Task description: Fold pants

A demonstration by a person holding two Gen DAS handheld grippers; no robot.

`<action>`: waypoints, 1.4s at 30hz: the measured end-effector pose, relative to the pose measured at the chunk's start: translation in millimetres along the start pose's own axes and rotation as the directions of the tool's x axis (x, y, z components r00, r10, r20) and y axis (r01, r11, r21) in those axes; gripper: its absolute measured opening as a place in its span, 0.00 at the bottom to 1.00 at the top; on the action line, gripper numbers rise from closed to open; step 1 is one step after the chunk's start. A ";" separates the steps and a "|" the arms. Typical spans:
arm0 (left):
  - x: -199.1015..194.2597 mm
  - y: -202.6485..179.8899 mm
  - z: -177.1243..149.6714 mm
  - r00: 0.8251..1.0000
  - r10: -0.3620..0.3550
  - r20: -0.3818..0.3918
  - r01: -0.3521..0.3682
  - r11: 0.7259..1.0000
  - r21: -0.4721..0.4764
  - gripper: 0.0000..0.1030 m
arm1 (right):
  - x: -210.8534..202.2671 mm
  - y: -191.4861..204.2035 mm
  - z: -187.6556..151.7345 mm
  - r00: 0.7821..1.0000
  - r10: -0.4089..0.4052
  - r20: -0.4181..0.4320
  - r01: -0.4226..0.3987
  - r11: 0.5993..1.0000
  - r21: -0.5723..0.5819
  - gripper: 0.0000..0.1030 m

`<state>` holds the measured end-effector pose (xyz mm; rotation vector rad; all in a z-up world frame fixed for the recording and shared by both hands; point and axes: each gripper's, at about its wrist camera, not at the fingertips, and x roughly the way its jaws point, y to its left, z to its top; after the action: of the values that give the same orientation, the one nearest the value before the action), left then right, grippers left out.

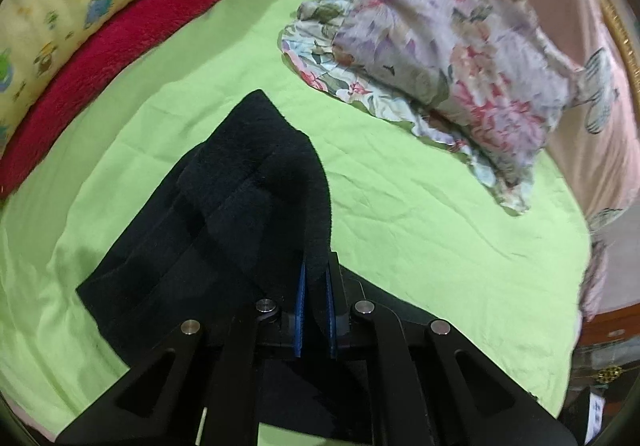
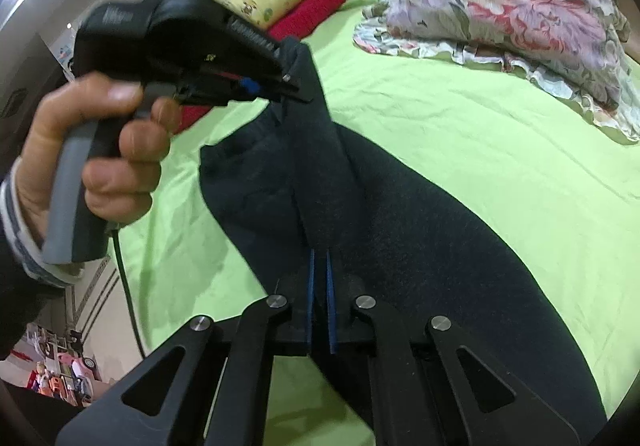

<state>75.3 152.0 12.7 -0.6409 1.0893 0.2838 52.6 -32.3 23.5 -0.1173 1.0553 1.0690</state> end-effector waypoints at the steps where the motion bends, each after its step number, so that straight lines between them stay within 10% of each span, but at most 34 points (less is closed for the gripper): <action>1: -4.7 4.2 -3.1 1.000 -0.007 0.004 0.007 1.000 -0.003 0.07 | -3.2 1.6 -2.0 1.000 0.008 0.004 -0.008 1.000 0.007 0.06; 29: -8.1 128.5 -86.8 0.994 -0.101 -0.051 0.092 0.983 -0.156 0.08 | 44.3 31.2 -36.8 0.985 -0.065 -0.158 0.066 0.998 0.004 0.08; 34: -14.1 137.7 -91.0 0.995 -0.087 -0.053 0.077 0.982 -0.170 0.14 | 44.0 32.2 -32.8 0.984 -0.063 -0.169 0.070 0.997 0.035 0.12; 38: -27.2 149.0 -90.6 0.999 -0.040 -0.032 0.033 0.979 -0.200 0.49 | 30.6 32.9 -27.7 0.991 -0.026 -0.128 0.034 0.997 0.064 0.13; 42: -36.6 160.3 -86.1 0.999 -0.047 -0.017 0.041 0.971 -0.234 0.54 | 17.8 28.1 -21.4 0.996 -0.017 -0.084 0.026 0.994 0.107 0.13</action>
<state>-86.5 228.9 -36.0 -0.8792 1.0707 0.3706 18.7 -17.5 9.5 -0.0865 1.1820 0.9928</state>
